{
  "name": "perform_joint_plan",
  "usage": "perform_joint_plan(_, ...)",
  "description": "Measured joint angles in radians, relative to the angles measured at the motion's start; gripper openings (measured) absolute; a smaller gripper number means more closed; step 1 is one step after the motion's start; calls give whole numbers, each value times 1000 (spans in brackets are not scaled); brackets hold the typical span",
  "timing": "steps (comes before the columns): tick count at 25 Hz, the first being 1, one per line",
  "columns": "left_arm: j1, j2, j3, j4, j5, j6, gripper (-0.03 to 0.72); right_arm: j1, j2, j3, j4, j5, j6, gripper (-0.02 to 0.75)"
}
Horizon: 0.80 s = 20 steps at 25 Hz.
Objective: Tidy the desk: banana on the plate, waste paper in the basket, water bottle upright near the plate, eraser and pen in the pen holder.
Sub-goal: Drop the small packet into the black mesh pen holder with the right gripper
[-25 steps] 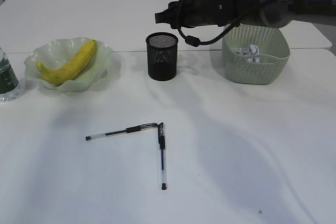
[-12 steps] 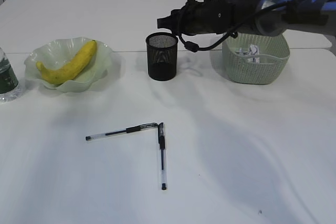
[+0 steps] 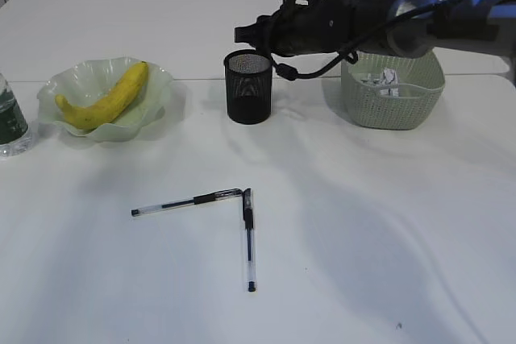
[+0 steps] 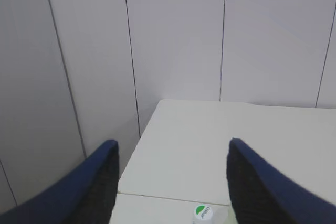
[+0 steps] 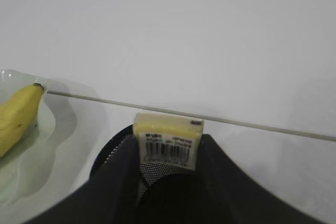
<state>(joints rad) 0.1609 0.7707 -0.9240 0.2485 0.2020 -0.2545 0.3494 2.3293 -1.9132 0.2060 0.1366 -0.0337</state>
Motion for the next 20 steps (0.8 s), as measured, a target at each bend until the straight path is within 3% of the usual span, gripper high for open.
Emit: perform_joint_plan(20,0,0,0,9,0,0,450,31,4,0,0,-8,2,252)
